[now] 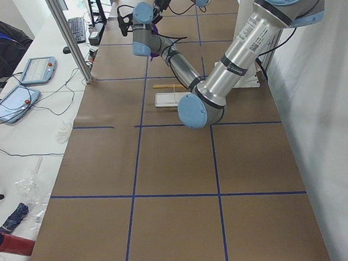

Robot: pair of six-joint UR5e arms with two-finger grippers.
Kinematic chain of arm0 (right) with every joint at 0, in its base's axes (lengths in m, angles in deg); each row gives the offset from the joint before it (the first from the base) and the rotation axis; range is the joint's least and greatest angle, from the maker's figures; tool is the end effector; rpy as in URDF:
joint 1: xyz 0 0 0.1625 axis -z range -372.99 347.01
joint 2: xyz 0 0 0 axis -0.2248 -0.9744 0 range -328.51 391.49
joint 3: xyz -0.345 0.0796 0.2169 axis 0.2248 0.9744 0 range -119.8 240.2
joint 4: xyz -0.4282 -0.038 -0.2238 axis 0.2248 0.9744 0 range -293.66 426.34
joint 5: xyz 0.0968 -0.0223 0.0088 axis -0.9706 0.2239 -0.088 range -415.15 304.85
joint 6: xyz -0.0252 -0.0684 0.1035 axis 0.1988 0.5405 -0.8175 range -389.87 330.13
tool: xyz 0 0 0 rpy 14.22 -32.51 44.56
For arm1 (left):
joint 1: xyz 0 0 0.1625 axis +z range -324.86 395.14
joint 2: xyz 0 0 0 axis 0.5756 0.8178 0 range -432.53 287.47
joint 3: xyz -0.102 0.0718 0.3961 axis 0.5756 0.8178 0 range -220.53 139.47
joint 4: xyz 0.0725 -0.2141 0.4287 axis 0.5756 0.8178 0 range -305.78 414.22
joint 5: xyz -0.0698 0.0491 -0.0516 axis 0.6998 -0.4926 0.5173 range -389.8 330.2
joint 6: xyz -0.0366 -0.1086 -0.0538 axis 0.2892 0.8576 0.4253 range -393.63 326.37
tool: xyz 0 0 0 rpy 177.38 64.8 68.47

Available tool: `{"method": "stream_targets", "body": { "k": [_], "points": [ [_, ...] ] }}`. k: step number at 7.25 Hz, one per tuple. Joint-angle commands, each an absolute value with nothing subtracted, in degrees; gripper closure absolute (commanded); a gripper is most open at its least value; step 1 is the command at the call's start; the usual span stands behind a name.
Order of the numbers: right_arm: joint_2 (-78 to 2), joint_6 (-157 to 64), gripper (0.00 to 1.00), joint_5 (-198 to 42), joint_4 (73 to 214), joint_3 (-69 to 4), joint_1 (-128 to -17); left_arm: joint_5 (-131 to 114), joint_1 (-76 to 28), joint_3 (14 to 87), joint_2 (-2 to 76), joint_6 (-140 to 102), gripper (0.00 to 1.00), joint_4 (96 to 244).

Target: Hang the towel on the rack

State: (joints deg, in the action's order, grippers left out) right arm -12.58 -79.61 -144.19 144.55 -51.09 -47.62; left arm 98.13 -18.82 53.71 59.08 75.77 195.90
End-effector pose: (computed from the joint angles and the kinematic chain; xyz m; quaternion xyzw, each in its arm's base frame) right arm -0.4349 -0.4649 -0.0520 0.3919 -0.5011 -0.0326 0.7709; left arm 0.3588 -0.5876 0.0268 0.0067 0.7427 -0.1763 0.6459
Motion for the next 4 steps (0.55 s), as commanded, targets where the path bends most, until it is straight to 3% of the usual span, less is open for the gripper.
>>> {"method": "stream_targets", "body": {
  "k": [1, 3, 4],
  "points": [
    [-12.6, -79.6, 1.00, -144.2, 144.5, -51.2, -47.6, 98.2, -18.8, 53.7, 59.0, 75.7, 1.00, 196.0],
    [-12.8, -79.6, 1.00, -144.2, 144.6, -51.5, -47.5, 98.3, -18.9, 53.7, 59.0, 75.8, 1.00, 196.0],
    [-12.8, -79.7, 0.72, -144.2, 144.6, -51.9, -47.4, 98.3, -18.9, 53.8, 58.9, 75.7, 1.00, 196.0]
  ]
}}
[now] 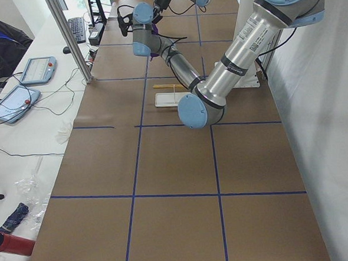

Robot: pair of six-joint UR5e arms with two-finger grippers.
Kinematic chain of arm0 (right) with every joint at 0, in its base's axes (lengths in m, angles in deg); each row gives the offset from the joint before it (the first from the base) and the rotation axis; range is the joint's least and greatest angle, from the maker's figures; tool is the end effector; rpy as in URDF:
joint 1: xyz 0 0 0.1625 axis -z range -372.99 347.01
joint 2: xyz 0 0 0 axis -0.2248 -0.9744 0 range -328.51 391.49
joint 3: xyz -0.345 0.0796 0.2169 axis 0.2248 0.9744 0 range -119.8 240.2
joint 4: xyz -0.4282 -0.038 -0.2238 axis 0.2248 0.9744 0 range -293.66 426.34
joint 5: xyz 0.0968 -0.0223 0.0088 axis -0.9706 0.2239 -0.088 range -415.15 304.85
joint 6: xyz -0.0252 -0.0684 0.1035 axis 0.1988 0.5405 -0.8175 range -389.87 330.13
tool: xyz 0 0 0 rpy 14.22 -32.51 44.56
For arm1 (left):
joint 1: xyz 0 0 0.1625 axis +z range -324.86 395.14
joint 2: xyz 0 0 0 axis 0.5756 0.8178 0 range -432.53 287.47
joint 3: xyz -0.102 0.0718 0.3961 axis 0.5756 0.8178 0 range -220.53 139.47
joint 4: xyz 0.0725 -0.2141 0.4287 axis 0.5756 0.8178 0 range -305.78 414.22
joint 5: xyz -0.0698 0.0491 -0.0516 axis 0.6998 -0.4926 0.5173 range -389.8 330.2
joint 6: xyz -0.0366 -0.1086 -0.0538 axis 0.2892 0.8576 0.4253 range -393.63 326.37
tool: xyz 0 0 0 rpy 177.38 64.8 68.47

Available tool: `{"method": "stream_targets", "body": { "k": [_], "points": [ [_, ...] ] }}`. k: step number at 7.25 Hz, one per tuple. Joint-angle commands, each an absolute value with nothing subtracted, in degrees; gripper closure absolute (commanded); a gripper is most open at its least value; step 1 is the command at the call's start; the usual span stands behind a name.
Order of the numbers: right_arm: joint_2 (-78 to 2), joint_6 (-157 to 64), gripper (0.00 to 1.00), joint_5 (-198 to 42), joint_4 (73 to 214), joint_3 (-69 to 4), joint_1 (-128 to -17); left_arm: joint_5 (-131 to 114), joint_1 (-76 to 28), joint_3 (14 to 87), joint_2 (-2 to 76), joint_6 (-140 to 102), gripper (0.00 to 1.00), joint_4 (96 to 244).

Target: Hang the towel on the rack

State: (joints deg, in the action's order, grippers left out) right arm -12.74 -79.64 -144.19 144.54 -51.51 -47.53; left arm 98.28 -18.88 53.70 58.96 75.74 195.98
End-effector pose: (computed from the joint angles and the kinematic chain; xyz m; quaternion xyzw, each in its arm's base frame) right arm -0.4331 -0.4624 -0.0527 0.3925 -0.5030 -0.0329 0.7693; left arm 0.3584 -0.5878 0.0282 0.0063 0.7424 -0.1758 0.6464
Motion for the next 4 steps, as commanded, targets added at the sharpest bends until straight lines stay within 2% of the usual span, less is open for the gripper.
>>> {"method": "stream_targets", "body": {
  "k": [1, 4],
  "points": [
    [-13.1, -79.9, 0.01, -144.1, 144.5, -52.4, -47.3, 98.3, -19.0, 53.8, 58.9, 75.8, 1.00, 196.0],
    [-13.3, -80.1, 0.00, -144.2, 144.6, -52.8, -47.0, 98.4, -19.0, 53.7, 58.9, 75.8, 1.00, 196.0]
  ]
}}
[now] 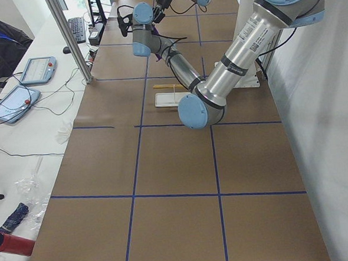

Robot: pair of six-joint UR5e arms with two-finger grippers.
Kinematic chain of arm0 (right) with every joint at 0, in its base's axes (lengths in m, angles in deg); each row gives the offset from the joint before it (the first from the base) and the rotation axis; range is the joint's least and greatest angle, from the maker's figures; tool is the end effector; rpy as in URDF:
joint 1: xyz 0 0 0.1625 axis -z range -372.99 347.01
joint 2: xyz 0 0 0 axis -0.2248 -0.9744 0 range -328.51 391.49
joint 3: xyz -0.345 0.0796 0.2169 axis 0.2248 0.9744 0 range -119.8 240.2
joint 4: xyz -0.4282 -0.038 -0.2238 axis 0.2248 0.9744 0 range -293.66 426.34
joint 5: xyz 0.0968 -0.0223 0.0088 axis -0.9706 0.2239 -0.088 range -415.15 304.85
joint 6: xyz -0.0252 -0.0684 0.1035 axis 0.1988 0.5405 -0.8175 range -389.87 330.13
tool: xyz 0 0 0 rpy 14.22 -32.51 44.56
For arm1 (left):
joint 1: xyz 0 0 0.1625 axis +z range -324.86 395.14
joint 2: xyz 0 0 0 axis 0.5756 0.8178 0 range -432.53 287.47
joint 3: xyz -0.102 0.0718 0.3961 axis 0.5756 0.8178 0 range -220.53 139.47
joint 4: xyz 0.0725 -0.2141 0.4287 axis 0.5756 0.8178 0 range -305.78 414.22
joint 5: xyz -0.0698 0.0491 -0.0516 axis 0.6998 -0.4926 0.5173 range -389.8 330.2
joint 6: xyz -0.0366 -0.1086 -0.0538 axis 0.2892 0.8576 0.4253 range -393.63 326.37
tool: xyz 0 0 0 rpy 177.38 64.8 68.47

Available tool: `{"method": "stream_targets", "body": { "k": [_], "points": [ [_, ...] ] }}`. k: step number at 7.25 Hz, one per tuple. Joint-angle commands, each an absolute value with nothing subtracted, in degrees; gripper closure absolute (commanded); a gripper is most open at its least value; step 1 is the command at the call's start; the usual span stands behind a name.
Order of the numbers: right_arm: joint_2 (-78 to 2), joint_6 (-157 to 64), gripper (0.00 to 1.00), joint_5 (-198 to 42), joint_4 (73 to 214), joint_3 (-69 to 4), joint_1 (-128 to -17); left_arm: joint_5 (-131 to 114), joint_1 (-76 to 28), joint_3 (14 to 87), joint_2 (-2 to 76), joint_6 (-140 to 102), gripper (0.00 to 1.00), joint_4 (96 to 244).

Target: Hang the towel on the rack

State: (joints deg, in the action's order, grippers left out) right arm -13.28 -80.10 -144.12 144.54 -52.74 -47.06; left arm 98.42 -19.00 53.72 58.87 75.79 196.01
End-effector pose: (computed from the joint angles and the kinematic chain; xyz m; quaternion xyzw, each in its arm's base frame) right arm -0.4294 -0.4540 -0.0537 0.3915 -0.5096 -0.0323 0.7655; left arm 0.3572 -0.5882 0.0291 0.0058 0.7422 -0.1761 0.6466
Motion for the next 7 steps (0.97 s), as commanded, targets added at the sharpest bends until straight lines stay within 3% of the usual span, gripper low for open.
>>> {"method": "stream_targets", "body": {
  "k": [1, 3, 7],
  "points": [
    [-13.4, -80.1, 0.00, -144.2, 144.6, -52.9, -47.0, 98.4, -19.0, 53.8, 58.8, 75.8, 1.00, 196.0],
    [-15.9, -79.9, 0.00, -144.6, 144.7, -55.6, -47.1, 98.5, -19.2, 53.8, 58.8, 75.7, 1.00, 196.0],
    [-32.1, -79.4, 0.00, -145.8, 144.7, -71.4, -45.5, 98.5, -19.2, 54.2, 59.0, 75.9, 1.00, 195.8]
  ]
}}
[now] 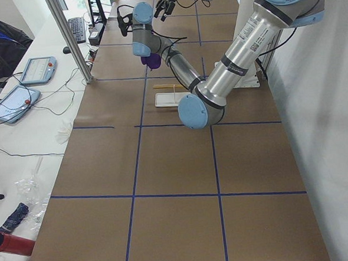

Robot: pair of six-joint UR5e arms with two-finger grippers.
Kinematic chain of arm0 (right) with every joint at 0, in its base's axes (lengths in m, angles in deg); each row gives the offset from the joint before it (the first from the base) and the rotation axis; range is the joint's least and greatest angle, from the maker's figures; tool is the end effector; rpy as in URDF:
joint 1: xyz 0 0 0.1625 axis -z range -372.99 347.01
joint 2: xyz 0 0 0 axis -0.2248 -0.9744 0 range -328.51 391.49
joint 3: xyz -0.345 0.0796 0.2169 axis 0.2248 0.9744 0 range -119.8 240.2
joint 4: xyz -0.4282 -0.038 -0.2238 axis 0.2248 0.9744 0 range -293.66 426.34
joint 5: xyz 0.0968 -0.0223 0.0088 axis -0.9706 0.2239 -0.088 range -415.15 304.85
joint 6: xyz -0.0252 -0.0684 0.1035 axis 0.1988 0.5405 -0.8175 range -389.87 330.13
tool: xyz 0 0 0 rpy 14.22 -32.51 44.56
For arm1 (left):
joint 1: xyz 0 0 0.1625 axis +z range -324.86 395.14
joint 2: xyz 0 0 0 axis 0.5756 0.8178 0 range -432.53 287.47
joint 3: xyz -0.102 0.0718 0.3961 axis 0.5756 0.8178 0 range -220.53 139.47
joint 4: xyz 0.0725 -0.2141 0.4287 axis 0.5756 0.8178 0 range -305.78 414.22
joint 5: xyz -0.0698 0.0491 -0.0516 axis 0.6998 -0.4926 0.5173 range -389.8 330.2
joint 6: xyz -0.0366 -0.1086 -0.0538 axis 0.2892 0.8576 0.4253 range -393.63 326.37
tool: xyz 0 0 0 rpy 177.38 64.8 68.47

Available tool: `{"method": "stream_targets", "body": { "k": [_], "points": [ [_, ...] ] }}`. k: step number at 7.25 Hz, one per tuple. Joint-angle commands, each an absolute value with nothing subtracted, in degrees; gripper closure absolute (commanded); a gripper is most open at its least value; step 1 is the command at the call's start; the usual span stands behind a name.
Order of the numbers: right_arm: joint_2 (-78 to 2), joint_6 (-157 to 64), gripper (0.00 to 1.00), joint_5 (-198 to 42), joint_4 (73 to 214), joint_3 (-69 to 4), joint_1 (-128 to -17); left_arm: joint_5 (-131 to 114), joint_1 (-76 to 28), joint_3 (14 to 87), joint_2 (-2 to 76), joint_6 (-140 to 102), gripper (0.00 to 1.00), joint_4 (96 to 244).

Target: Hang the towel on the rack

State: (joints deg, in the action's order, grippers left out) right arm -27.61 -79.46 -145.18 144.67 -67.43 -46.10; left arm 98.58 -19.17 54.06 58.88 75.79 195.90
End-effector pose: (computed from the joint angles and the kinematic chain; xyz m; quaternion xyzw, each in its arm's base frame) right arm -0.3674 -0.3986 0.0085 0.3853 -0.5162 -0.0489 0.7633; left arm 0.3542 -0.5870 0.0268 0.0068 0.7432 -0.1749 0.6458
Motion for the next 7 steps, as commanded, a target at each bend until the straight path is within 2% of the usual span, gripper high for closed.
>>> {"method": "stream_targets", "body": {
  "k": [1, 5, 7],
  "points": [
    [-34.1, -79.4, 0.00, -146.9, 144.7, -72.2, -45.7, 98.6, -19.2, 55.3, 58.7, 76.5, 1.00, 195.5],
    [-35.2, -76.6, 0.04, -157.1, 163.4, -72.8, -57.7, 92.7, -16.9, 69.2, 51.5, 83.9, 1.00, 193.7],
    [-35.3, -69.0, 0.01, -159.7, 176.1, -72.3, -62.5, 73.9, -4.6, 76.2, 49.8, 83.1, 1.00, 184.0]
  ]
}}
